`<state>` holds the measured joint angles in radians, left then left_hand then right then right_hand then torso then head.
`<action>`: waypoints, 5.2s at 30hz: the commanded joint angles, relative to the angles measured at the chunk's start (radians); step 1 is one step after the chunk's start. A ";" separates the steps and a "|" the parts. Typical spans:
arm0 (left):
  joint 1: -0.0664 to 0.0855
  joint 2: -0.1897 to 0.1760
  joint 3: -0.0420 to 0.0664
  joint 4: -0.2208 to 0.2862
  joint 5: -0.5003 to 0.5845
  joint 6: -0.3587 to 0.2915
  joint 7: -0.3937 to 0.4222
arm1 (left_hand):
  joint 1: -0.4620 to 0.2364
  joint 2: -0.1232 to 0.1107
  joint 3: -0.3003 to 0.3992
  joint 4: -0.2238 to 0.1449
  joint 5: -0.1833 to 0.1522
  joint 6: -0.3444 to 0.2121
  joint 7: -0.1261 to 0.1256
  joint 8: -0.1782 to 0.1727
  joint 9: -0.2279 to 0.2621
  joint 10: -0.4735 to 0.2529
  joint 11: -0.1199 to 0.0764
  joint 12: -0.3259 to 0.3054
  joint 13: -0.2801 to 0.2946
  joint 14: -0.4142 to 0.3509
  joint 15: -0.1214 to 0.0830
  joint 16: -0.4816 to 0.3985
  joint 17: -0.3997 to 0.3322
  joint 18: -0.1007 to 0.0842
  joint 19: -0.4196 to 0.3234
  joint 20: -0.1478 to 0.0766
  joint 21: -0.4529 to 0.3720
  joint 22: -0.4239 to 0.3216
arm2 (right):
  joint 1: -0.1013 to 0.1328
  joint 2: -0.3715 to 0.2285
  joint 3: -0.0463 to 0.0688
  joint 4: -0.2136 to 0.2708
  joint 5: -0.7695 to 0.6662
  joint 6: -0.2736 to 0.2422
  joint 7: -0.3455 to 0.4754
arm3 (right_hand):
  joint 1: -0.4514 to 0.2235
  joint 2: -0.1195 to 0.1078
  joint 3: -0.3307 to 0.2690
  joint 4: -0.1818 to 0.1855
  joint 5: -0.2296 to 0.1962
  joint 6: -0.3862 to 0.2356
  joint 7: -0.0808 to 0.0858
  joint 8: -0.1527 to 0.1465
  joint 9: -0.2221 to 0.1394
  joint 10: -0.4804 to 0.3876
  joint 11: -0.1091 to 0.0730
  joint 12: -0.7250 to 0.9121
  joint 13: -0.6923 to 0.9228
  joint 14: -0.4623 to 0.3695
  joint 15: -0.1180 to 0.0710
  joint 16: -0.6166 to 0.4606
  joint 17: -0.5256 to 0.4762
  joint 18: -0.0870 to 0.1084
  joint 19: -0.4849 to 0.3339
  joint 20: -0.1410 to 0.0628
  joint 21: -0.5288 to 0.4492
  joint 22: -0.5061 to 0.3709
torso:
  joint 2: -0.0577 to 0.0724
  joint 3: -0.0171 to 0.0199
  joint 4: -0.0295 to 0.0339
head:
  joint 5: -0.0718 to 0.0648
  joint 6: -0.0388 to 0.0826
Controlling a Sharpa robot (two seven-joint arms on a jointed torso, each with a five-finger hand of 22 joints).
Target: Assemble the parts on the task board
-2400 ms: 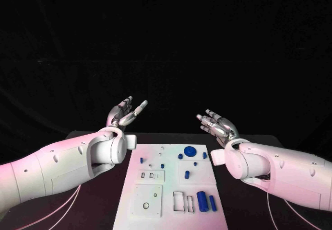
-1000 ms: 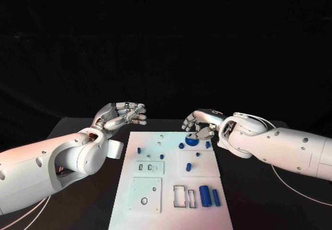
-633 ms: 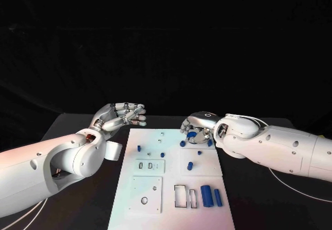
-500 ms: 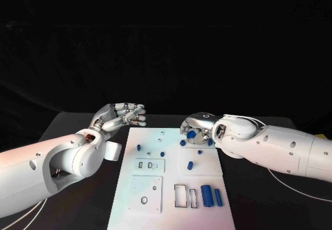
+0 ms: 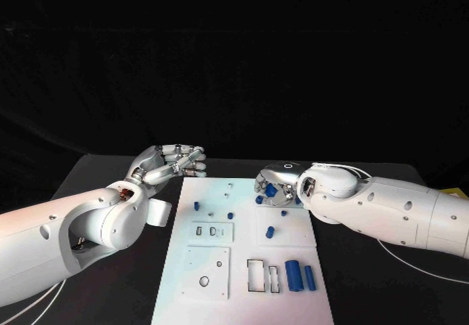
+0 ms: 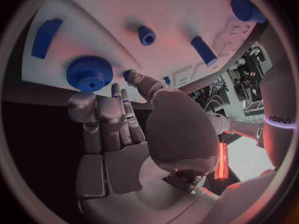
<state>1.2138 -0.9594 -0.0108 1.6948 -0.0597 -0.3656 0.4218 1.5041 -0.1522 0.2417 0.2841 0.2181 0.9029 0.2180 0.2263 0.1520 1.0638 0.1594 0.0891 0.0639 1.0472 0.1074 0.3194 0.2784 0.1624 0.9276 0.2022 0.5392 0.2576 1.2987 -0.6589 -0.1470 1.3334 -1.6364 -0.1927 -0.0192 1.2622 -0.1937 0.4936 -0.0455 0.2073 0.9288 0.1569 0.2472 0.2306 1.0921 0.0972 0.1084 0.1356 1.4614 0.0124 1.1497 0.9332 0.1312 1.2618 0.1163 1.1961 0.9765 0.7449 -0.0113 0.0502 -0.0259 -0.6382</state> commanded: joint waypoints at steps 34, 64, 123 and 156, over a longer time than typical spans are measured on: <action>0.007 -0.006 0.002 -0.009 0.003 0.024 -0.025 | -0.008 -0.007 0.010 -0.002 -0.007 -0.010 0.012 -0.015 -0.004 -0.009 0.011 -0.019 0.001 -0.003 0.006 -0.007 0.009 0.016 -0.004 0.001 0.019 0.008 | -0.002 -0.007 0.003 0.043 -0.017 -0.173 -0.037 | 0.046 0.081 0.105 0.007 -0.078 0.107 -0.039 0.127 0.131 0.127 -0.043 0.068 0.034 0.030 -0.033 0.159 0.156 -0.068 0.134 -0.028 0.203 0.303 | 0.013 -0.0028 0.0091 | 0.007 0.001; 0.009 0.002 0.002 -0.006 0.003 0.027 -0.029 | -0.006 -0.009 0.012 -0.006 -0.008 -0.015 0.015 -0.019 -0.005 -0.014 0.014 -0.023 0.001 -0.006 0.008 -0.010 0.013 0.016 -0.009 0.002 0.025 0.011 | -0.011 0.186 0.008 -0.127 -0.006 -0.232 -0.074 | 0.033 0.072 0.108 0.007 -0.082 0.085 -0.035 0.136 0.156 0.115 -0.038 0.059 0.036 0.032 -0.030 0.173 0.171 -0.070 0.138 -0.027 0.211 0.317 | 0.031 -0.0097 0.0311 | 0.007 0.013; 0.020 -0.008 0.002 -0.032 0.008 0.064 -0.035 | -0.009 -0.013 0.012 -0.006 -0.010 -0.022 0.018 -0.026 -0.007 -0.024 0.017 -0.026 0.001 -0.013 0.011 -0.016 0.018 0.015 -0.017 0.005 0.031 0.015 | 0.007 -0.188 0.022 0.137 0.368 -0.181 -0.100 | -0.020 -0.046 -0.054 0.096 0.021 -0.056 -0.018 -0.009 0.184 0.197 -0.047 0.733 0.657 0.059 -0.035 0.300 0.340 -0.088 0.191 -0.031 0.259 0.420 | 0.016 0.0048 -0.0055 | 0.016 0.010; 0.020 -0.003 0.002 -0.044 0.009 0.068 -0.038 | -0.008 -0.013 0.012 -0.007 -0.010 -0.022 0.017 -0.026 -0.007 -0.024 0.017 -0.026 0.002 -0.014 0.012 -0.016 0.019 0.015 -0.017 0.005 0.032 0.015 | -0.010 -0.097 0.017 0.019 0.345 -0.097 -0.137 | -0.003 -0.025 -0.108 0.144 0.030 -0.100 0.003 -0.015 0.213 0.251 -0.025 1.133 1.078 0.080 -0.012 0.369 0.485 -0.097 0.216 -0.009 0.284 0.468 | 0.021 0.0062 0.0006 | 0.014 -0.004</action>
<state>1.2318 -0.9644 -0.0099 1.6498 -0.0554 -0.3164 0.3797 1.4963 -0.1599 0.2473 0.2785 0.2148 0.8884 0.2252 0.2049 0.1461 1.0455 0.1771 0.0695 0.0644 1.0361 0.1184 0.3077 0.2962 0.1620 0.9164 0.2057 0.5664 0.2715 1.2899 -0.7583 -0.1297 1.3530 -1.2753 -0.3074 -0.1471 1.2545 -0.2251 0.3875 0.0965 0.2322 0.8341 0.1587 0.2354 0.4432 1.3350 0.0711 1.2376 1.2116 1.4646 -0.0088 1.5143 1.3083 0.0529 1.4629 0.1003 1.4763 1.3078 0.7658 -0.0055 0.0517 -0.0127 -0.6417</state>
